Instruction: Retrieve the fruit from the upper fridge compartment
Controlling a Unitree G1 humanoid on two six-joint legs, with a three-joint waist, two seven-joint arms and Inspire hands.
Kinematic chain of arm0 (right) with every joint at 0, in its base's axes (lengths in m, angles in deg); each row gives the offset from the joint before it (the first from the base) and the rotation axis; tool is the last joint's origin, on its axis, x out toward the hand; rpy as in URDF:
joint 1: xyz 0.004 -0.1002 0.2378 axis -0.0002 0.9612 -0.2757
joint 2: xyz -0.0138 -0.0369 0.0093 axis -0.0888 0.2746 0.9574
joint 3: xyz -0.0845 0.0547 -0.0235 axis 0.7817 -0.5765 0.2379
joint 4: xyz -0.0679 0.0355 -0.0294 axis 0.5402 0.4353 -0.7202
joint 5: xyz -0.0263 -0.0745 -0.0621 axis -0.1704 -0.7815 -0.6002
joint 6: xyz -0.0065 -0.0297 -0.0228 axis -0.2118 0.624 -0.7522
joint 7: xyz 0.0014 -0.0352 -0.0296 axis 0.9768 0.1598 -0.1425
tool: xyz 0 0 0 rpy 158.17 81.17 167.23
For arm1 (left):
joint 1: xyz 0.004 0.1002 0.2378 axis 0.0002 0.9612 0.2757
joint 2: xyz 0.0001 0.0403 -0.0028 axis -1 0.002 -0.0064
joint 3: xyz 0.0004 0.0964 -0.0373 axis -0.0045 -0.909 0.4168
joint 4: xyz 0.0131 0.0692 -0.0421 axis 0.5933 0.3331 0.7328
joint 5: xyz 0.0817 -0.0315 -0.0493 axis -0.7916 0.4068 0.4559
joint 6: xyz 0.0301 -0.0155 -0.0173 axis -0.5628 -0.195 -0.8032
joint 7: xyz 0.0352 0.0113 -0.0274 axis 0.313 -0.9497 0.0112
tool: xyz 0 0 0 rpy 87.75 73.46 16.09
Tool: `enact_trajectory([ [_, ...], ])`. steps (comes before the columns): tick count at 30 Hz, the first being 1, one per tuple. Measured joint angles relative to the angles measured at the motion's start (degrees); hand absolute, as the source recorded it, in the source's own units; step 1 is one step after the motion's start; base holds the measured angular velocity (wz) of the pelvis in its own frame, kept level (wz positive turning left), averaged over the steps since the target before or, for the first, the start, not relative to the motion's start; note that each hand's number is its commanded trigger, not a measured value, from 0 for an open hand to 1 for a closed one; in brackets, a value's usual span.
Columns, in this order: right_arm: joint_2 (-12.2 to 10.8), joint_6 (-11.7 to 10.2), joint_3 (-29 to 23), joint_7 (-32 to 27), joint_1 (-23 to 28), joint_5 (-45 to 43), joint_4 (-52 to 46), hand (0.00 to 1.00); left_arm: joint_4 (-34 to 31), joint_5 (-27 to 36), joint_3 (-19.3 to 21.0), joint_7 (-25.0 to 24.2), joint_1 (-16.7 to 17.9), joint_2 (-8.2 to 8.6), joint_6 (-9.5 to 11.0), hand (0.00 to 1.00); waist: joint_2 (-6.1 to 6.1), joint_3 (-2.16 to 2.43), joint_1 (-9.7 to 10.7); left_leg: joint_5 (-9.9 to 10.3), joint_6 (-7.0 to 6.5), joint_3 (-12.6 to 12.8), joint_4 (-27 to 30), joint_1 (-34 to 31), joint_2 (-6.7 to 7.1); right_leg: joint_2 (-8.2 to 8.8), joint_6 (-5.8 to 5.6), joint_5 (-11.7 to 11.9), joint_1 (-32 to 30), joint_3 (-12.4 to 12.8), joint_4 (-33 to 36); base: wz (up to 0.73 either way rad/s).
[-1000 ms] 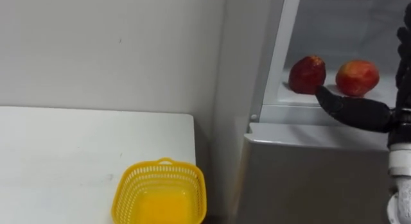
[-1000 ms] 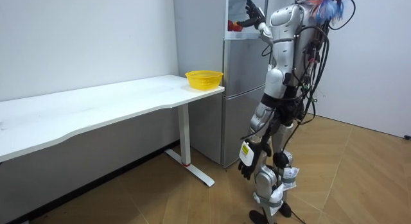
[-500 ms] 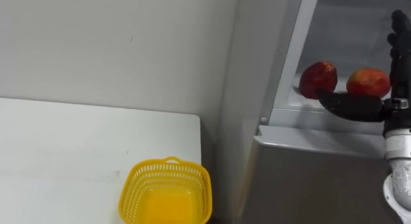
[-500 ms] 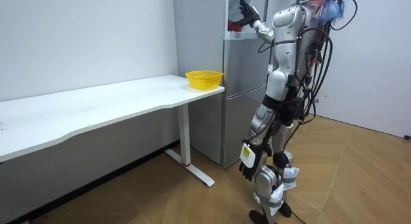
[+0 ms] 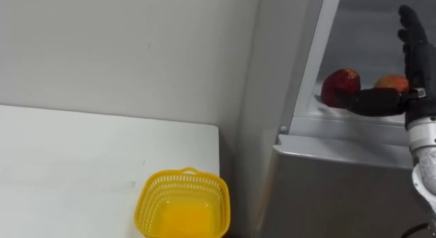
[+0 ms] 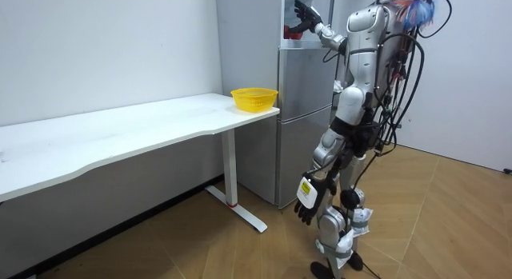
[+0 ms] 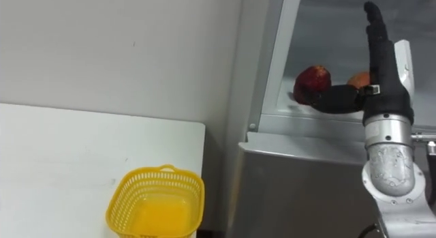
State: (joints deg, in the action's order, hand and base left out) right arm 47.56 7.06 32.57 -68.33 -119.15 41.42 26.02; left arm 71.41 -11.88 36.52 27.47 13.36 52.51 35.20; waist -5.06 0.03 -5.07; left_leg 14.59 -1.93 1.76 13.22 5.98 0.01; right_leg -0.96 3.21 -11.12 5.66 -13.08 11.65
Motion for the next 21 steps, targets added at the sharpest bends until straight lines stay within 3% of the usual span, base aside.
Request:
enact_trajectory([
  [8,2.15,0.01,1.82,-0.13,-2.84,0.39,1.79,0.00,-1.08,0.03,-0.02,-0.21,0.53,-0.64,-0.04,0.00,-0.11,0.00,0.03,-0.08,0.12,-0.18,0.34,-0.41,0.00,-0.03,0.07,-0.01,-0.16,-0.08,-0.11,0.00],
  [21,2.18,1.21,6.86,2.54,-5.21,2.18,6.39,0.00,-1.58,-0.02,-0.52,-0.17,0.80,-1.02,-1.23,0.00,-1.25,0.10,-0.25,-0.09,0.11,-1.66,0.43,-0.27,0.25,0.08,0.10,0.02,0.89,-1.30,-0.88,0.05],
])
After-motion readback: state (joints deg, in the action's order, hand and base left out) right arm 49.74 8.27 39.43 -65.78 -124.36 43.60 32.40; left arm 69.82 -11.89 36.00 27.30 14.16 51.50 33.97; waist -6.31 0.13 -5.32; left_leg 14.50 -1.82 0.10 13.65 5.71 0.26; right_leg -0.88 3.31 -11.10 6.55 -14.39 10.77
